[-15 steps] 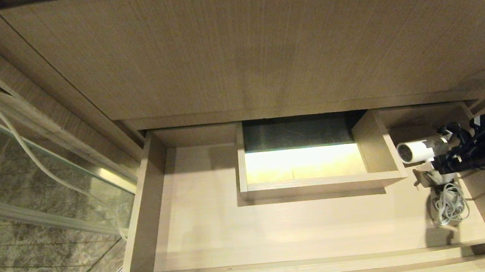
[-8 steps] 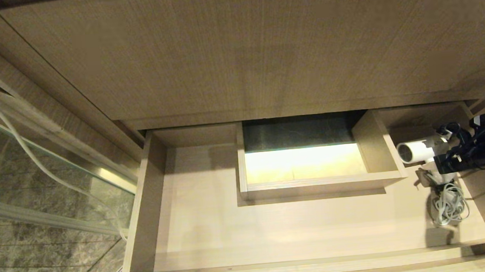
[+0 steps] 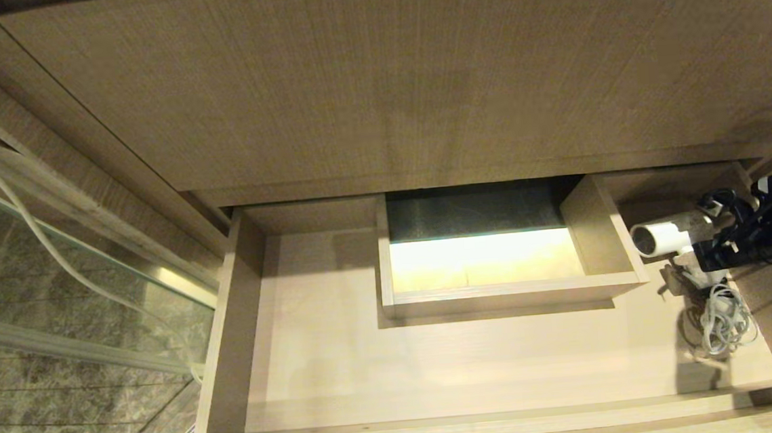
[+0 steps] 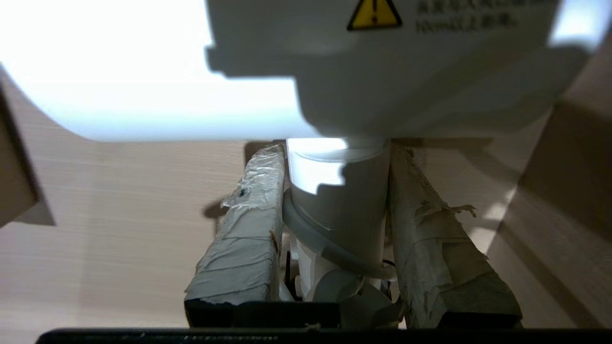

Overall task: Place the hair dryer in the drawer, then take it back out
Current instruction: Take the hairdryer out

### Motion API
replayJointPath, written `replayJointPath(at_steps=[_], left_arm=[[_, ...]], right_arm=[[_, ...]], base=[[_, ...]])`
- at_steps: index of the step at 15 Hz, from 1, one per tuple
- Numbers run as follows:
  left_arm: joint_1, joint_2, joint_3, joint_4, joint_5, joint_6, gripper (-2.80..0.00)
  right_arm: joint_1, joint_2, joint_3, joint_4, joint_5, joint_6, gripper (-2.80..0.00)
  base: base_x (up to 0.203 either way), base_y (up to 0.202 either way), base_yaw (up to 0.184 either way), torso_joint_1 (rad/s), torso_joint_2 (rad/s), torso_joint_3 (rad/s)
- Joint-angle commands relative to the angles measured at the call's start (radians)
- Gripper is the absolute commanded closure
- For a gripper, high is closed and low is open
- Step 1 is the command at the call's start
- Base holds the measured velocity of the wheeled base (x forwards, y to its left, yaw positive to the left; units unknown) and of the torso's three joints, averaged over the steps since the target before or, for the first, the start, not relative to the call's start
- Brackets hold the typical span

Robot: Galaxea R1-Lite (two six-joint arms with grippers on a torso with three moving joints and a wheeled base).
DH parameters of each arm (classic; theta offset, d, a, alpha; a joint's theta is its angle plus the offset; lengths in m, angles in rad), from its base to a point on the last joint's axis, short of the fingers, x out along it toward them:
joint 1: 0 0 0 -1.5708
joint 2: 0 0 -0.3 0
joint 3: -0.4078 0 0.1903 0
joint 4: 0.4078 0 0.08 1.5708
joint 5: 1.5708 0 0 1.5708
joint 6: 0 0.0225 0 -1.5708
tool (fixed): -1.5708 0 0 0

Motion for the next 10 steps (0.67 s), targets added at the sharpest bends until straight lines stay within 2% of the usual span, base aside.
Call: replayJointPath(at_steps=[1,10], left_arm=[[0.000,0.000,0.000,0.000,0.000,0.000,0.00],[0.000,0.000,0.000,0.000,0.000,0.000,0.00]], right_arm=[[-0.002,-0.047,0.015,0.008,0.002,-0.007,0.00],[-0.014,-0.099,0.094,0.008,0.001,-0.040,0.00]], base=[[0.000,0.000,0.000,0.000,0.00,0.000],[0.000,0.000,0.000,0.000,0.00,0.000]])
